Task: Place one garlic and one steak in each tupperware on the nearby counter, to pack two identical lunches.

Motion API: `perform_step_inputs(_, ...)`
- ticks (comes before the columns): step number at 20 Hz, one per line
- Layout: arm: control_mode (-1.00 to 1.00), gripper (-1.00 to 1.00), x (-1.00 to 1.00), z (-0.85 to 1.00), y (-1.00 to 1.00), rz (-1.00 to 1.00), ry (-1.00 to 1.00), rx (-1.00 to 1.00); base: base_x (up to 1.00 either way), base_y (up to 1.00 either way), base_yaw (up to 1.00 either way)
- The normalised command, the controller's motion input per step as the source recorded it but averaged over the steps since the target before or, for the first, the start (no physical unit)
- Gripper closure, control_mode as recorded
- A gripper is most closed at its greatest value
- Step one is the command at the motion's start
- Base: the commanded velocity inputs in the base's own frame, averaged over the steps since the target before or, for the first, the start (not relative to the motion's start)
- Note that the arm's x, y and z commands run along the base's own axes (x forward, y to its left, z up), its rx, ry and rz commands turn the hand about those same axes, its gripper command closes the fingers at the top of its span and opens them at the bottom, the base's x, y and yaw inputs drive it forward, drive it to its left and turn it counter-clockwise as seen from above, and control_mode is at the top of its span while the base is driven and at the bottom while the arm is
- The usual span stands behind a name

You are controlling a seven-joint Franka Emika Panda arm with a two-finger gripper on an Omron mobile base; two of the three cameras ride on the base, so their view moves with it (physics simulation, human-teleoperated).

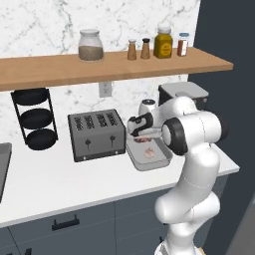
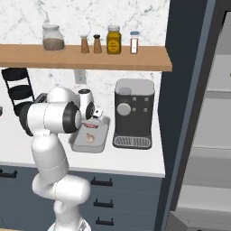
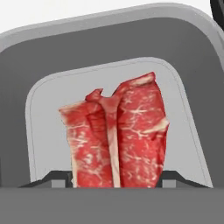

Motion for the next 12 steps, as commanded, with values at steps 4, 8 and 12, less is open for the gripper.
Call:
perform_step_inputs(4,-1.0,-1.0,0.28,0.02,0.01,-0.05,0.03,0.0,0.0,0.0,0.0)
perform_step_inputs(8,-1.0,-1.0,0.08,0.28,0.24,-0.19,0.04,0.0,0.0,0.0,0.0)
perform_step_inputs(12,-1.0,-1.0,-0.06,0.25,0.22,-0.19,0.0,0.0,0.0,0.0,0.0)
